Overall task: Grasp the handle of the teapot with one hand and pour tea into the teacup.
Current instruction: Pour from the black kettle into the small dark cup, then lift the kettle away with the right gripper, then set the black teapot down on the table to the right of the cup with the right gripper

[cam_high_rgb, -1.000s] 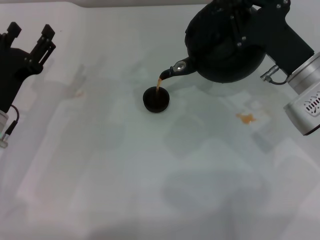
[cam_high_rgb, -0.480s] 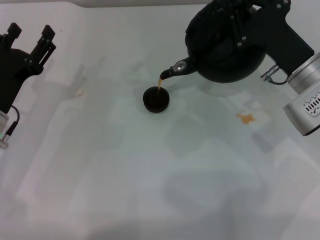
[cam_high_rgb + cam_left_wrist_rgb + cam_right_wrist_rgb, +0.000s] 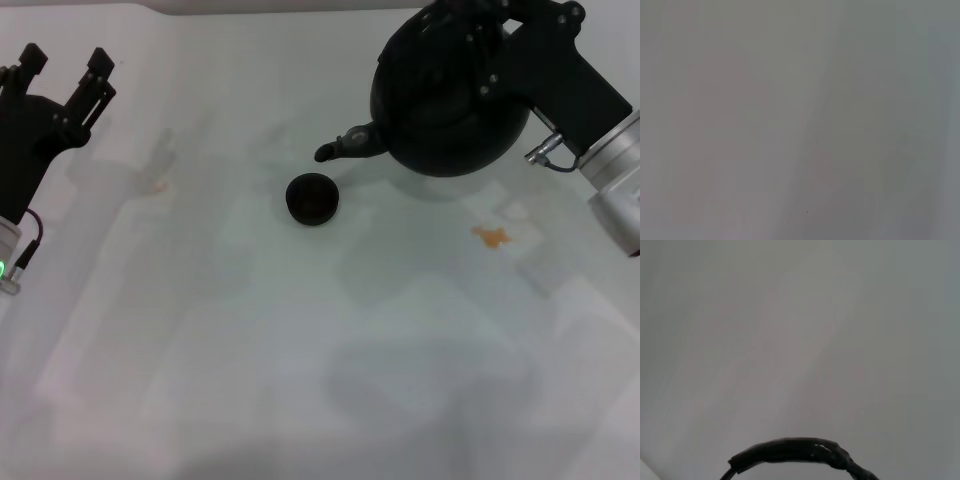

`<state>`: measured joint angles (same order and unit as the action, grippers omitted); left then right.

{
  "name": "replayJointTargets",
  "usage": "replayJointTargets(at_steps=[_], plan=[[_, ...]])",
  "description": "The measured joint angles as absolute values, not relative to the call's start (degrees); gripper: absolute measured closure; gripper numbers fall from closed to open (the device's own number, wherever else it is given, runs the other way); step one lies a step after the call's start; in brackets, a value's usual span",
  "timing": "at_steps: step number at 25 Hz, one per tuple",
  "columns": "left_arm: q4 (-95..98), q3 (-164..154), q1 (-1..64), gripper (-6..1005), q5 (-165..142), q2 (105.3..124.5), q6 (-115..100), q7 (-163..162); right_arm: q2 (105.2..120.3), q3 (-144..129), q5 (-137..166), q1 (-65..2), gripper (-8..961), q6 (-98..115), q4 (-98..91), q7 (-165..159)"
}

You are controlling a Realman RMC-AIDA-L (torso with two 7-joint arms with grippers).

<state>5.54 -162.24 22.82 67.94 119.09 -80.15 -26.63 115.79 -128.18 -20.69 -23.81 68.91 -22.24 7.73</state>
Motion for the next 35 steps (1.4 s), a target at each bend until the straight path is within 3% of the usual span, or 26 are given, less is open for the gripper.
replayJointTargets(at_steps=[13,22,35], plan=[[6.2,-162.2,22.0,138,67.9,119.09,-80.4,-26.6,115.55,-128.5,-23.7,-21.9,829,70.7,-22.2,-7.2],[6.3,-162.2,21.8,138,67.9,119.09,-80.3,-26.6,115.31,-128.2,-23.7,-17.8,829,83.5,-14.6,-22.7],[6.3,-162.5,21.5,138,67.6,119.18,-80.0,-26.6,115.43,-129.3,-22.5,-17.3,828,79.1,-10.4,-23.3]])
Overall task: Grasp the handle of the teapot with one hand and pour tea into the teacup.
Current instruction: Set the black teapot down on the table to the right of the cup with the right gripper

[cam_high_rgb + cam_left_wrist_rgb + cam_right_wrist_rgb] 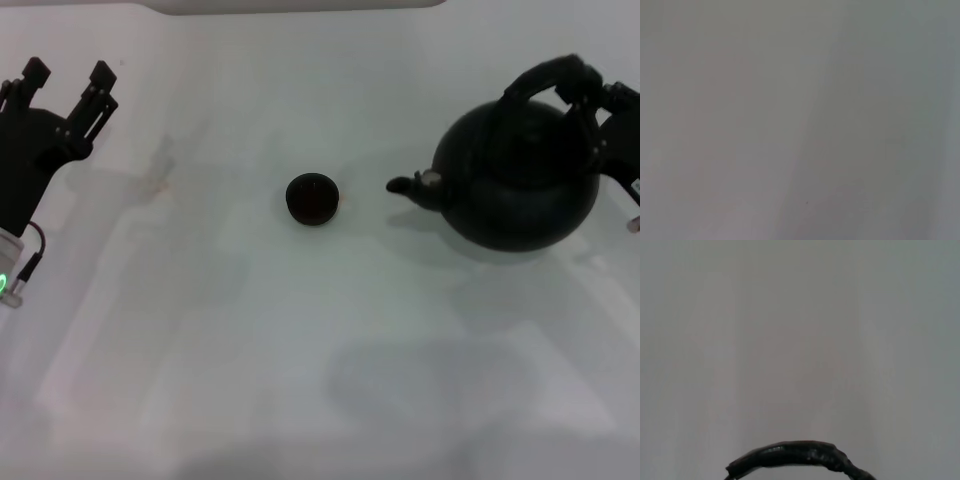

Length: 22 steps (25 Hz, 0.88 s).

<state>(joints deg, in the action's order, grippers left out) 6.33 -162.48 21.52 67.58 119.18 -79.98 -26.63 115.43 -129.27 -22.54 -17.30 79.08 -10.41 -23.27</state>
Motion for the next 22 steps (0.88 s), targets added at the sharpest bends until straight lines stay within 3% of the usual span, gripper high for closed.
replayJointTargets(at_steps=[22], plan=[[6.3,-162.3,21.2,137,67.5,119.12,-80.1,-26.6,115.49,-130.3,-22.6,-16.3,829,74.1,-9.7,-23.6]])
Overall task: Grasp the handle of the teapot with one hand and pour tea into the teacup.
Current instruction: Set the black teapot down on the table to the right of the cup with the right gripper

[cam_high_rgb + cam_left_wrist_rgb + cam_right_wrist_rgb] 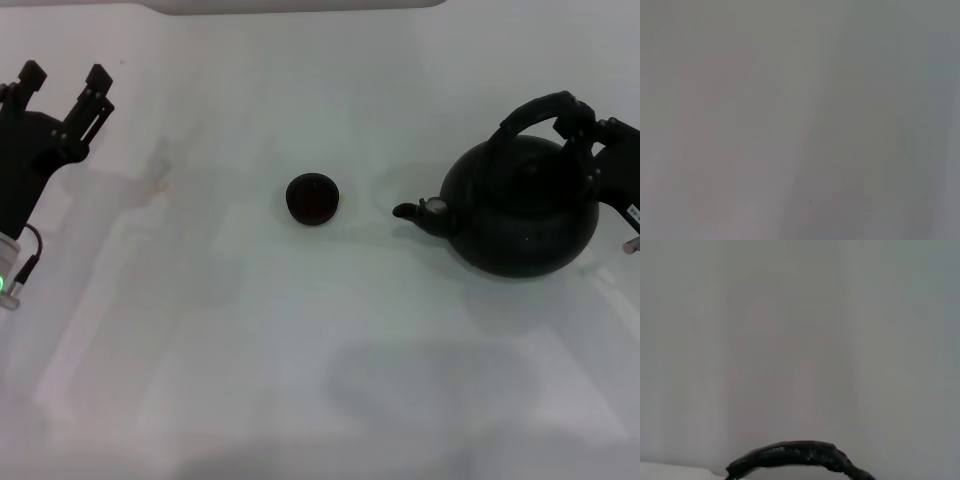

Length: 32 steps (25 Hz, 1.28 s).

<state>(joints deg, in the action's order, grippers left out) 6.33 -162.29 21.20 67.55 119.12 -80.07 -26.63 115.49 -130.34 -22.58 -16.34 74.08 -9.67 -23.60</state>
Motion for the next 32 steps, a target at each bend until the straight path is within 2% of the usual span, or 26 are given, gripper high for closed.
replayJointTargets(at_steps=[25,32], plan=[[6.3,-162.3,21.6,137,67.9,119.00,-80.1,-26.6,115.41,-130.3,-22.3,-16.6,791,72.6,-9.9,-29.7],[6.3,-162.2,21.6,138,67.9,119.00,-80.2,-26.6,115.40,-130.3,-22.3,-16.2,515,73.5,-10.0,-30.3]])
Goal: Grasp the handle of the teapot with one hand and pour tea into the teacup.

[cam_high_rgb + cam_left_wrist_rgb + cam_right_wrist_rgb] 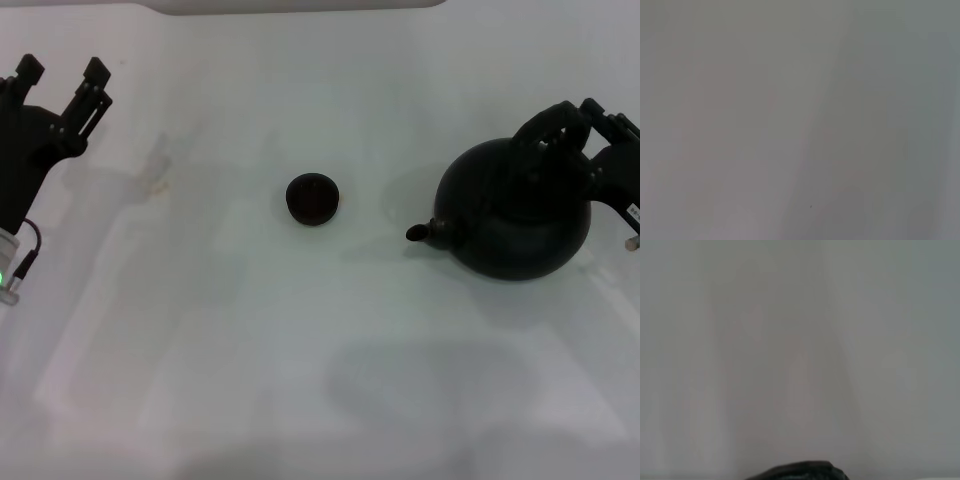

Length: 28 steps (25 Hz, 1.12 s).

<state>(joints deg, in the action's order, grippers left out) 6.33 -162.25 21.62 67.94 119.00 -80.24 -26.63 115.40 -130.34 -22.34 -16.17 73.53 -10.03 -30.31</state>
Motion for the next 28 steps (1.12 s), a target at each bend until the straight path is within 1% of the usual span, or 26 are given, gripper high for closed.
replayJointTargets(at_steps=[4,7,16,20,23,28], plan=[[6.3,-162.3,21.6,138,67.9,119.02,-80.6,-26.6,115.40,-130.6,-22.3,-14.3,320,76.8,-10.1,-32.2],[6.3,-162.2,21.6,138,67.9,119.03,-80.8,-26.6,115.42,-130.5,-22.4,-12.3,97,79.5,-9.9,-32.6],[6.2,-162.2,21.8,137,67.9,118.93,-80.6,-26.6,115.32,-129.9,-22.7,-8.3,76,84.9,-7.3,-32.7],[6.0,-162.2,21.8,137,67.9,118.91,-80.5,-26.6,115.43,-127.9,-22.9,-8.6,70,85.3,-7.0,-32.6],[6.0,-162.2,22.2,138,67.9,118.94,-80.5,-26.4,115.84,-126.2,-23.0,-10.2,69,84.7,-8.0,-31.1],[5.9,-162.2,22.3,137,69.1,119.00,-80.1,-26.2,115.94,-125.9,-23.6,-11.2,70,82.8,-13.8,-21.8]])
